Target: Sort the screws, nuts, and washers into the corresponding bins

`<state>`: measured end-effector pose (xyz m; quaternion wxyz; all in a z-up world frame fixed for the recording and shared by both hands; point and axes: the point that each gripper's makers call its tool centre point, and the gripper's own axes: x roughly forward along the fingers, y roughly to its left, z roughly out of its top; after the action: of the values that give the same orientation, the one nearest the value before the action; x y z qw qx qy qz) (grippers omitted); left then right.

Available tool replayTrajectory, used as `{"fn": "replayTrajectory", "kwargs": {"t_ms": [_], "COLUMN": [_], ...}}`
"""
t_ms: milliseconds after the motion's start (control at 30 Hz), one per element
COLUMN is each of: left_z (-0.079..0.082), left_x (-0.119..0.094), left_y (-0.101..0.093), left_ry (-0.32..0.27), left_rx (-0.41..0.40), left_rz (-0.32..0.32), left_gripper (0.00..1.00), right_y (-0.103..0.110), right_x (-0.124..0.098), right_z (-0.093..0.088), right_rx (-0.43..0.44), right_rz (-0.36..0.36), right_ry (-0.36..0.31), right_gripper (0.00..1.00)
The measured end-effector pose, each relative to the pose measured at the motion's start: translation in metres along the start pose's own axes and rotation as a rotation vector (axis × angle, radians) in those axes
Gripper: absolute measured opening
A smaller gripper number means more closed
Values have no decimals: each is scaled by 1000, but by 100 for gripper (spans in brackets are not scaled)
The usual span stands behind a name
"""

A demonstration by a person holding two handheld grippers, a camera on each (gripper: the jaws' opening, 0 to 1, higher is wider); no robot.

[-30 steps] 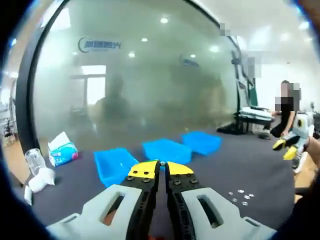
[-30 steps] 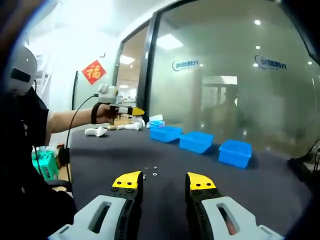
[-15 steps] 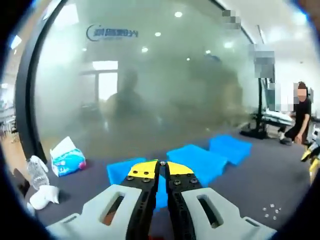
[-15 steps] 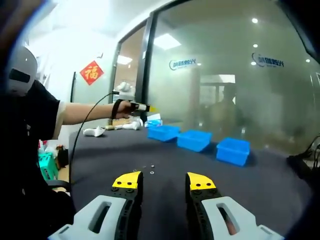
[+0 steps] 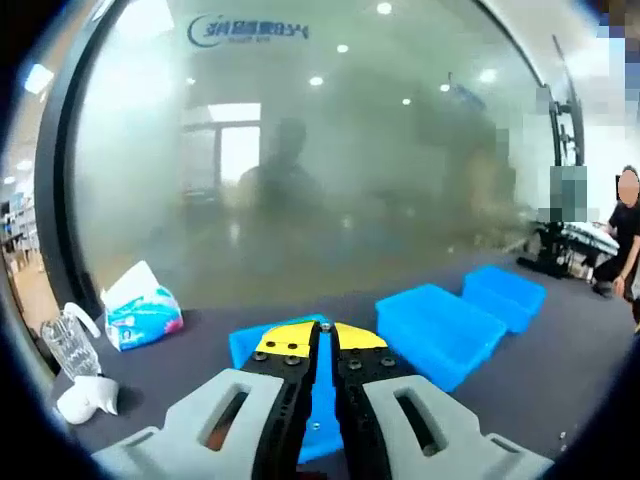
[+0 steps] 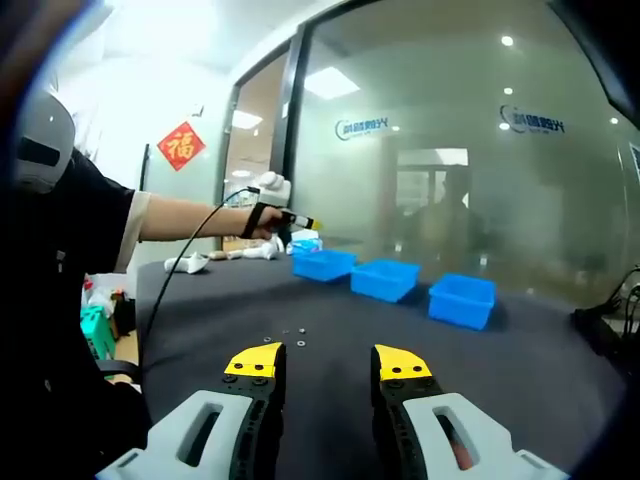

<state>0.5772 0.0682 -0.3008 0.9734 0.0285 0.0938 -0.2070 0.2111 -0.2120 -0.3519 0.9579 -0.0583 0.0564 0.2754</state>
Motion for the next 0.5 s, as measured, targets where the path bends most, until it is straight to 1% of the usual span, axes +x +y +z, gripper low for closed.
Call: {"fn": "replayTrajectory", "kwargs": {"t_ms": [133,367,400,467,500], "left_z": [-6,-11,-11,-9,-8], "left_x": [4,7,7,5,5], "left_y": [5,1,2,5,6], "left_ry": [20,30,30,12,8], "left_rx": [30,29,27,-18,-26], "left_rz": [23,8,11,25,24], "left_gripper": [4,4,5,5,5], "right_y": [-1,-2,-1,-1,0], "right_x": [-1,-2,-2,-1,-1], "right_z": [0,-2,-2,-3,-3], "right_rx": [-1,6,5,2,2], "right_rz": [-4,-8,-7,-5,-3], "right_ry": [0,0,1,4,5], "right_gripper": [31,31,31,31,31]}}
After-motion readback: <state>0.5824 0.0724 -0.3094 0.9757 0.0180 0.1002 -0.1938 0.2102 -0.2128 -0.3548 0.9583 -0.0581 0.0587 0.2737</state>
